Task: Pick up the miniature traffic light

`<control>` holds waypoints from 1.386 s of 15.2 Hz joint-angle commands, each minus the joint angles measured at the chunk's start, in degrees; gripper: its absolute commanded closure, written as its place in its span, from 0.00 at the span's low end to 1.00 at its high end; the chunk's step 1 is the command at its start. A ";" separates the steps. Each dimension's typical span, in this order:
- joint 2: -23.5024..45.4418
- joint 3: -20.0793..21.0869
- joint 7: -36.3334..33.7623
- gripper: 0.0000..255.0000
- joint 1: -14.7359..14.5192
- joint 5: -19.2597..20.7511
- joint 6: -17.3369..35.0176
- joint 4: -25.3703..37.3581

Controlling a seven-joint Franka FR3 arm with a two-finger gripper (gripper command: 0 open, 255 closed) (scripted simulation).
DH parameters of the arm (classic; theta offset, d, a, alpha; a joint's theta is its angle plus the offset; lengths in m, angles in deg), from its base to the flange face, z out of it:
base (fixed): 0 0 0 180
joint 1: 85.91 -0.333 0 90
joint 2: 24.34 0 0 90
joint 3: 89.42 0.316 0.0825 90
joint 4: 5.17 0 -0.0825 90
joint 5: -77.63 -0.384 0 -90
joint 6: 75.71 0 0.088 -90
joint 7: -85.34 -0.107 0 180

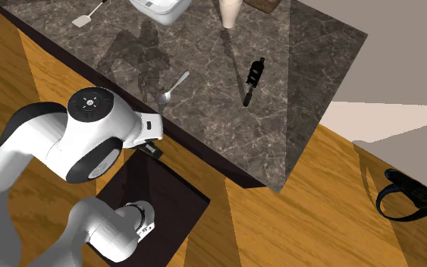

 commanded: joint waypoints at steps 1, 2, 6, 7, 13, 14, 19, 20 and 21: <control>0.00 0.00 0.00 0.00 0.00 0.00 0.00 0.00; 1.34 -0.83 1.55 0.00 0.15 0.74 1.10 0.81; 7.03 -4.03 7.56 0.00 0.48 3.12 5.23 4.75; 8.53 -4.78 9.03 0.00 0.53 3.55 6.18 5.91; 17.92 -9.07 17.67 0.00 0.28 4.81 10.96 14.27; 19.55 -9.75 19.10 0.00 0.19 4.79 11.58 15.90; 27.99 -12.91 26.27 0.00 -0.34 3.69 13.80 25.14; 29.74 -13.50 27.71 0.00 -0.44 3.26 14.05 27.21; 31.52 -14.07 29.15 0.00 -0.52 2.78 14.23 29.37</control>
